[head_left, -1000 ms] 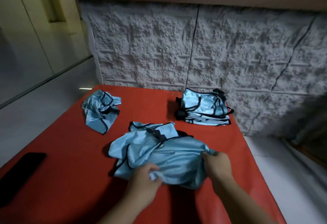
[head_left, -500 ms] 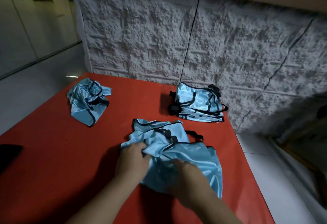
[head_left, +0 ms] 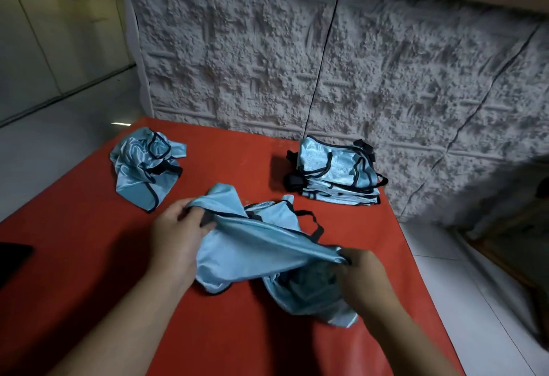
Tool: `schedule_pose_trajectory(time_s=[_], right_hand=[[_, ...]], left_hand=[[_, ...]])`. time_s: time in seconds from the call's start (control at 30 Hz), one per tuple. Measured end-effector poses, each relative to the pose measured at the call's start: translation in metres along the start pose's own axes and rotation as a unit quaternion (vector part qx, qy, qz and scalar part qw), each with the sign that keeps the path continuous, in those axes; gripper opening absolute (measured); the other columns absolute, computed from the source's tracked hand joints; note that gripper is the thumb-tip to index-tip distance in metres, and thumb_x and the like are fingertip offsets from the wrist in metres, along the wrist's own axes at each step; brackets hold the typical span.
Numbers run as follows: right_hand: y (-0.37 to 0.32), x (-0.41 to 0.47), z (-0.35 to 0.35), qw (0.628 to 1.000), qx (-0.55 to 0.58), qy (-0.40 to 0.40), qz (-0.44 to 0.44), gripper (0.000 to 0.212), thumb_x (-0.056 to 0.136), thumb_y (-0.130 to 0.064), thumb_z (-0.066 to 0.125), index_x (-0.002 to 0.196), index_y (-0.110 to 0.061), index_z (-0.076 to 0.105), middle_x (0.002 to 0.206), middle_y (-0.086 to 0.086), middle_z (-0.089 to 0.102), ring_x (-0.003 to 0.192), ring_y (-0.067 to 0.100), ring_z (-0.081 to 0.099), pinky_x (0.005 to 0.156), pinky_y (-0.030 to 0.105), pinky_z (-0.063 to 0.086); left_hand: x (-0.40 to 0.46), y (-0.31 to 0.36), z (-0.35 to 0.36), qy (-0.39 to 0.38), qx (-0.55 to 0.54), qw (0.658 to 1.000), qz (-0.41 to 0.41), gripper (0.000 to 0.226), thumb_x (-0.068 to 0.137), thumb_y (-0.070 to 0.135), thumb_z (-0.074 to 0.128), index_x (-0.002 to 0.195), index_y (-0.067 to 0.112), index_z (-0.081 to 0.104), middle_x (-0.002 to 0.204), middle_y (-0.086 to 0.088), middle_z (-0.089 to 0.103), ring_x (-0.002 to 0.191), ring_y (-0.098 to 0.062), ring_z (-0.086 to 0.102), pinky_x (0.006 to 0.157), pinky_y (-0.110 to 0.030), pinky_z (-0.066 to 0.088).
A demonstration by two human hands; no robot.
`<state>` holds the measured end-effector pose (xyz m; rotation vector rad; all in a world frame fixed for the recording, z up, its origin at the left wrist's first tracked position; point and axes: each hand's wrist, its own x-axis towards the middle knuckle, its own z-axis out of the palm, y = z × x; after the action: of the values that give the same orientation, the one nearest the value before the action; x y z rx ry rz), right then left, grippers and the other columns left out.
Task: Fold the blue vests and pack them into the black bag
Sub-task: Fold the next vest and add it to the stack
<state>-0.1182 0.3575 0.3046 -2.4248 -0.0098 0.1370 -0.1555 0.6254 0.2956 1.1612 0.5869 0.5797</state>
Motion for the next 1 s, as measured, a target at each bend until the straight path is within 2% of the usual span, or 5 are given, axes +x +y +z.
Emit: schedule_pose_trajectory(time_s=[0.1,0.23,0.63,0.8,1.0], right_hand=[[-0.01,-0.002,-0.006,0.981,0.177,-0.014,0.073,0.014,0.08,0.0,0.053,0.076,0.007,0.064,0.058,0.001,0.051,0.057,0.015,0.042,0.054,0.032,0.033],[-0.025,-0.007,-0.008,0.937,0.319,-0.078,0.121,0.021,0.085,0.004,0.053,0.084,0.007,0.073,0.072,0.02,0.069,0.061,0.025,0.062,0.056,0.032,0.048],[-0.044,-0.012,-0.009,0.806,0.521,-0.182,0.213,0.042,0.099,-0.031,0.043,0.11,-0.001,0.071,0.094,0.022,0.075,0.079,0.033,0.074,0.078,0.041,0.058],[-0.038,-0.002,-0.014,0.749,0.6,-0.189,0.208,0.059,0.088,-0.046,0.052,0.124,-0.004,0.07,0.122,0.026,0.068,0.116,0.041,0.066,0.107,0.052,0.048],[-0.032,0.006,-0.036,0.704,0.683,-0.137,0.136,0.029,0.082,-0.039,0.063,0.077,-0.011,0.068,0.067,0.013,0.064,0.05,0.023,0.062,0.048,0.029,0.054]], left_hand=[[-0.019,-0.006,0.01,-0.047,0.214,0.965,0.147,0.027,0.082,0.014,0.076,0.102,0.03,0.069,0.115,0.005,0.069,0.113,-0.01,0.063,0.104,-0.036,0.048],[-0.075,-0.017,0.033,-0.112,0.331,0.878,0.326,0.03,0.079,0.033,0.077,0.066,0.021,0.054,0.068,0.011,0.056,0.069,-0.009,0.056,0.068,-0.031,0.047],[-0.089,-0.036,0.047,-0.354,0.396,0.834,0.148,0.03,0.062,0.024,0.057,0.092,0.027,0.055,0.089,0.014,0.06,0.088,-0.007,0.057,0.08,-0.028,0.048],[-0.085,-0.037,0.04,-0.406,0.578,0.697,0.118,0.025,0.069,0.04,0.062,0.072,0.017,0.052,0.081,0.009,0.059,0.076,-0.007,0.059,0.074,-0.031,0.054],[-0.072,-0.02,0.046,-0.373,0.375,0.848,0.033,0.041,0.063,0.041,0.069,0.074,0.001,0.063,0.061,0.004,0.055,0.057,-0.006,0.048,0.055,-0.03,0.04]])
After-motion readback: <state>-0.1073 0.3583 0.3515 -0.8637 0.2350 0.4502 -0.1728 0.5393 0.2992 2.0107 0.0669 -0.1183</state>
